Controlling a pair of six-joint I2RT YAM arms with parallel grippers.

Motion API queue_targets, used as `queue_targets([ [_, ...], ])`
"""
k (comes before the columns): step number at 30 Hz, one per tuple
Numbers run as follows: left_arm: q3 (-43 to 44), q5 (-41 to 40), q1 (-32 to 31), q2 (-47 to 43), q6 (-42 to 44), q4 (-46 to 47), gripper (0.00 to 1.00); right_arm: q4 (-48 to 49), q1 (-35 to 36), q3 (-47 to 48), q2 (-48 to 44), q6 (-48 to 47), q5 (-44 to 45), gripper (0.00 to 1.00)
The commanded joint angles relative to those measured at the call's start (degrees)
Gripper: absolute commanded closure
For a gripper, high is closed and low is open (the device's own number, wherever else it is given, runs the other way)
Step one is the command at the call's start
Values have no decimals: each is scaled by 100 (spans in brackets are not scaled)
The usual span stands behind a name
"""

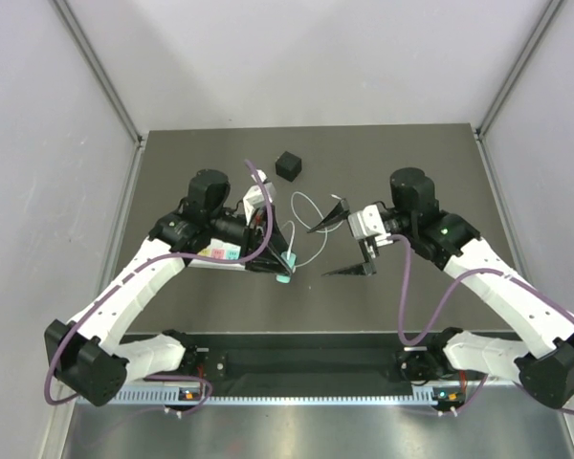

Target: Insert the plug

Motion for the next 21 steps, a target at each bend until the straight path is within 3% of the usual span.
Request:
queue_targets([
  [1, 240, 256, -62, 58, 326, -225, 100, -552, 162, 336, 63, -542, -458, 12],
  [8, 205, 256, -106, 67, 430, -356, 100, -842, 706, 706, 459, -444, -337, 21],
  [21, 275, 406, -150, 93, 510, -445, 100, -587, 1287, 1031, 977, -418, 410, 20],
])
